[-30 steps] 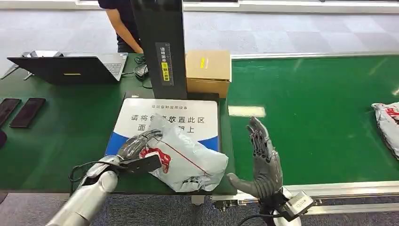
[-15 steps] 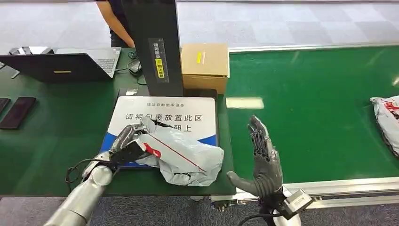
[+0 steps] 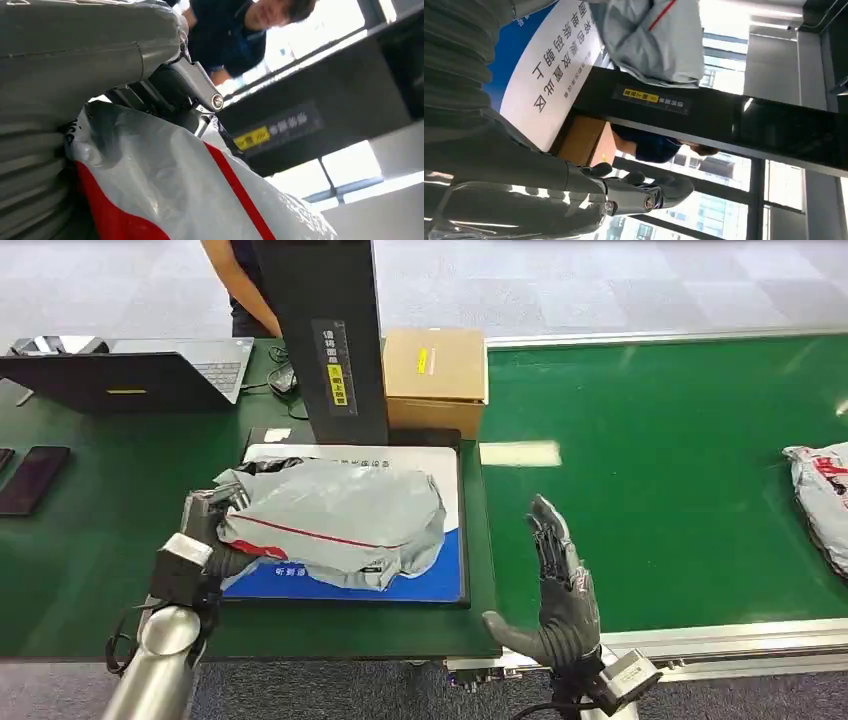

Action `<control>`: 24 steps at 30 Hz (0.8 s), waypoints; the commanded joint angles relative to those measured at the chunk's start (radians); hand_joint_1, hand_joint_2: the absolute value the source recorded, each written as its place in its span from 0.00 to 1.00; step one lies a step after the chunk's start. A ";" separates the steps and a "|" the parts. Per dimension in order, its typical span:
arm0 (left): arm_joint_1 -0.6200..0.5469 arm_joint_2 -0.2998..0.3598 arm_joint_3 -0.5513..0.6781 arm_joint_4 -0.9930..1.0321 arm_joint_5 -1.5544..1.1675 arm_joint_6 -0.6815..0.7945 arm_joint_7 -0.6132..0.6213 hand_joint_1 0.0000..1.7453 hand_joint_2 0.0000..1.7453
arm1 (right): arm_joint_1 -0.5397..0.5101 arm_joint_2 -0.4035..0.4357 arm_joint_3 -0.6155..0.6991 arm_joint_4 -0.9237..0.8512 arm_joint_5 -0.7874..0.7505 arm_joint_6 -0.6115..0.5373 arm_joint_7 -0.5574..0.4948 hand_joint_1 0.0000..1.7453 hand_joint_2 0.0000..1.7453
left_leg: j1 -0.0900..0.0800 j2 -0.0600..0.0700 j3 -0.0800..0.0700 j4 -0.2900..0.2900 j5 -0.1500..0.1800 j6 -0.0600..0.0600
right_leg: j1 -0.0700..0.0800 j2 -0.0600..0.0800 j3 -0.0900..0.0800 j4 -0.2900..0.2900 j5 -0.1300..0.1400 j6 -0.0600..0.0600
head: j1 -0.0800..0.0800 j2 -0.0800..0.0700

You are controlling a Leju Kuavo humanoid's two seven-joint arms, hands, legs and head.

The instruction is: Moved the parcel from conveyor to table for the left to box.

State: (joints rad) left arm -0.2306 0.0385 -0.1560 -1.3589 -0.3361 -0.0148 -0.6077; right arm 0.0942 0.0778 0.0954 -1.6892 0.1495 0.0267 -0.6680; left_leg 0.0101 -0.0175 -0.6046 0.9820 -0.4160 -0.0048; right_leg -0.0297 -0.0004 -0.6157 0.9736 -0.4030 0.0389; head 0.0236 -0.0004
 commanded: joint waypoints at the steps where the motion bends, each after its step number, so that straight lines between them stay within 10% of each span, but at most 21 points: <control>1: -0.044 -0.060 0.132 -0.040 -0.062 0.167 0.027 1.00 1.00 | 0.011 0.010 0.009 0.025 0.001 -0.008 -0.004 0.00 1.00 | 0.001 0.001 0.005 0.001 -0.003 0.000 | 0.002 -0.001 0.005 0.000 -0.003 -0.003 | 0.000 0.000; 24: -0.595 0.136 0.491 0.752 -0.064 0.593 0.112 1.00 1.00 | -0.103 0.033 0.044 0.093 -0.014 -0.026 0.020 0.00 1.00 | 0.003 0.003 0.006 0.001 -0.002 -0.001 | 0.003 0.001 0.004 0.005 -0.003 -0.005 | 0.000 0.000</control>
State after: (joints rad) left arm -0.6324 0.1255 0.2380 -0.9387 -0.3868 0.5306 -0.5039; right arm 0.0487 0.0889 0.1255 -1.6750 0.1431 0.0084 -0.6580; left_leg 0.0116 -0.0160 -0.6034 0.9822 -0.4163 -0.0058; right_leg -0.0282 0.0009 -0.6160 0.9778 -0.4040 0.0374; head 0.0237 -0.0004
